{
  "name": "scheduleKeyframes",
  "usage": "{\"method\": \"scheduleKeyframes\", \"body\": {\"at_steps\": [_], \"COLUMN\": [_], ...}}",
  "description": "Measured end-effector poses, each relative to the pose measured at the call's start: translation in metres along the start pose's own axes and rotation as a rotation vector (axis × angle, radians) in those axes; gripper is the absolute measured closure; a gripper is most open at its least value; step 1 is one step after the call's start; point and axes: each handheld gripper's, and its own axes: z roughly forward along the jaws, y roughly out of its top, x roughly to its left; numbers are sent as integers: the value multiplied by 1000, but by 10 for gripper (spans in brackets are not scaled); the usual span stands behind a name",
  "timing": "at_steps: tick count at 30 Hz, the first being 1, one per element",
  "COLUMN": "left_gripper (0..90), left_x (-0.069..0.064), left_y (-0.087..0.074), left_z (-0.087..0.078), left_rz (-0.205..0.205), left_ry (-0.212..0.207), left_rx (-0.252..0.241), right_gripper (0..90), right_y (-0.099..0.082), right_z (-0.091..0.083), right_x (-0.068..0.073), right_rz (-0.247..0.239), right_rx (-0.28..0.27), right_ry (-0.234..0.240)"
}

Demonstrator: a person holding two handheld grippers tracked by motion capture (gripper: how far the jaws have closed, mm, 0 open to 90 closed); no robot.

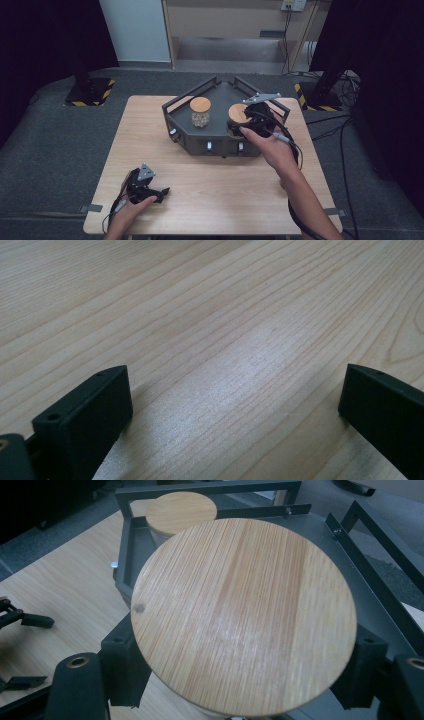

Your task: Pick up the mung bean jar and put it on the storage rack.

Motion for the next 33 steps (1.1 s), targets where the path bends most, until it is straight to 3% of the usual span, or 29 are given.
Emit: {"method": "scheduleKeyframes", "body": {"at_steps": [19,33], "left_gripper": [0,0], "left_x": [0,0], "left_y": [0,0], "left_z": [0,0], "left_rz": [0,0], "left_ry": [0,-1], "left_rx": [0,-1], "right_gripper": [257,256], "right_y": [18,18], "right_z": [35,63], "right_x": [-8,-15], "right_rz": [10,22], "right_rx": [36,55], "right_ry": [-22,-25]}}
